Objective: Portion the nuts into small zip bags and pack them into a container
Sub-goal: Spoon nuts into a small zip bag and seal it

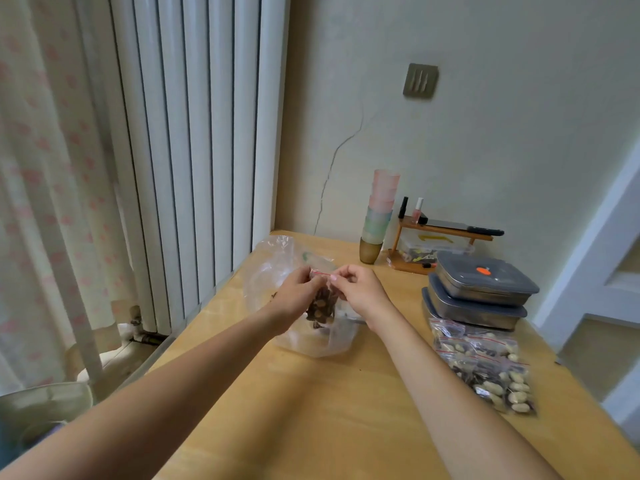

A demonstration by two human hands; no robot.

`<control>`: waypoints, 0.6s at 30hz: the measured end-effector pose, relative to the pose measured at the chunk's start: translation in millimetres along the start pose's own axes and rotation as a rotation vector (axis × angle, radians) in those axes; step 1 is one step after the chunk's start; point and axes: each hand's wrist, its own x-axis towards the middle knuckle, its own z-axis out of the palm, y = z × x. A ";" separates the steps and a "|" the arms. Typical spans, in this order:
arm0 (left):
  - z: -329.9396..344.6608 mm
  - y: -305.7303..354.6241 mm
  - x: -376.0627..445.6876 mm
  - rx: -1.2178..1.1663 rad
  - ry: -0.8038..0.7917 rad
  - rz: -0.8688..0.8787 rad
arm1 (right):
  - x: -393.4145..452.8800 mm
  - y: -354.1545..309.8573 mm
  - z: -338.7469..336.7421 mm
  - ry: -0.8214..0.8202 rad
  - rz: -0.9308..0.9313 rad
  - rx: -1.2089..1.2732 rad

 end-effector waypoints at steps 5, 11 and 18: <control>39.8 16.4 -5.7 0.116 0.222 0.162 | -19.4 -9.8 -29.0 0.187 -0.123 -0.082; 99.0 31.3 -16.5 -0.102 0.157 0.136 | -41.9 4.0 -89.8 0.147 -0.018 -0.090; 148.2 16.6 -24.8 0.001 -0.373 0.065 | -86.2 31.5 -173.6 -0.079 0.213 -0.181</control>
